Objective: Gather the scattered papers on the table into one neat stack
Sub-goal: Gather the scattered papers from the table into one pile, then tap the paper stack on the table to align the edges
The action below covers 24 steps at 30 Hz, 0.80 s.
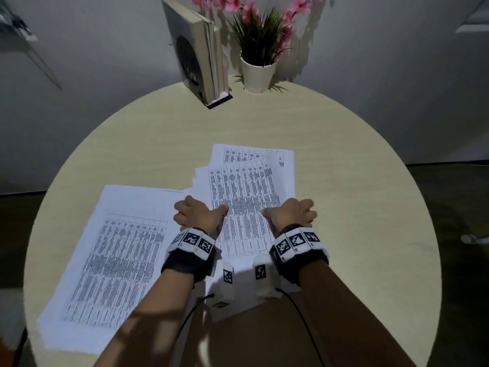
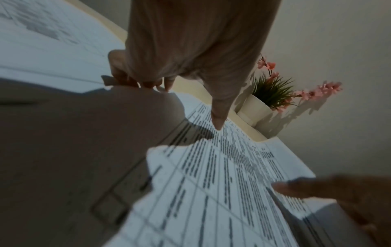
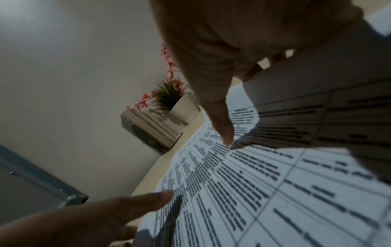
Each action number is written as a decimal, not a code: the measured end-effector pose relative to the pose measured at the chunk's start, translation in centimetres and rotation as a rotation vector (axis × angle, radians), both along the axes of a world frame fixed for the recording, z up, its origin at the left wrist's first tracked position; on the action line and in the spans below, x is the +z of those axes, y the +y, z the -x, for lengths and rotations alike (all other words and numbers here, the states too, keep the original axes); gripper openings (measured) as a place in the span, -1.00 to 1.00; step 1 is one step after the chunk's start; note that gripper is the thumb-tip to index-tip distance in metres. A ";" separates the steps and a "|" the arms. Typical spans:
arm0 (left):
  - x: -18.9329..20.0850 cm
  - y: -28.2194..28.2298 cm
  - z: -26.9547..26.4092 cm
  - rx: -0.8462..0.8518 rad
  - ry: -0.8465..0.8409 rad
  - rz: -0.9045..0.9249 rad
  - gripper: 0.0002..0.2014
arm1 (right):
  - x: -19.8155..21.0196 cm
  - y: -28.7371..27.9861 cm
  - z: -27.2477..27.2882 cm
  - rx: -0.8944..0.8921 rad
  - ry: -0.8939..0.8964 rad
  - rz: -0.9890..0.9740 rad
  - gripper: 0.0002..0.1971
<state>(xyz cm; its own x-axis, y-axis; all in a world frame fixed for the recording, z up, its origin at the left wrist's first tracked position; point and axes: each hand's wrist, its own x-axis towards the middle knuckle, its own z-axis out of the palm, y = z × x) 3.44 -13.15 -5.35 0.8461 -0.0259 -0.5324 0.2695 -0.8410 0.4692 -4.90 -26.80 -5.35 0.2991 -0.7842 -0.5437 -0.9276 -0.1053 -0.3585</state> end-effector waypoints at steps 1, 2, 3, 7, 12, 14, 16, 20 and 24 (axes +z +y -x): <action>-0.1 0.1 0.0 -0.010 0.003 0.008 -0.10 | 0.0 0.4 -0.3 0.020 -0.016 -0.015 -0.63; -0.1 0.1 0.0 -0.023 0.004 0.012 -0.11 | 0.1 0.6 -0.4 0.017 -0.048 -0.033 -0.67; -0.2 0.2 0.1 -0.035 -0.001 0.019 -0.12 | 0.0 0.7 -0.5 -0.007 -0.104 -0.053 -0.62; -0.4 0.5 0.4 -0.077 -0.029 0.008 -0.11 | 0.2 0.5 -0.3 -0.201 -0.314 -0.136 -0.40; -0.3 0.9 0.6 -0.130 -0.038 0.013 -0.12 | 2.0 0.7 0.1 -0.058 -0.296 -0.148 -0.78; -0.5 1.4 0.6 -0.157 -0.050 0.025 -0.15 | 3.7 1.3 0.0 0.099 -0.310 0.014 -0.95; -0.6 2.2 0.4 -0.182 -0.063 0.026 -0.19 | 6.6 2.1 -0.2 0.252 -0.364 0.216 -0.87; 0.0 5.4 -1.5 -0.210 0.019 0.158 -0.37 | 14.1 2.7 -0.5 0.334 -0.640 0.603 -0.92; 0.4 12.7 -4.6 -0.012 -0.001 0.182 -0.50 | 16.8 3.3 -0.6 0.118 -0.966 0.436 -0.84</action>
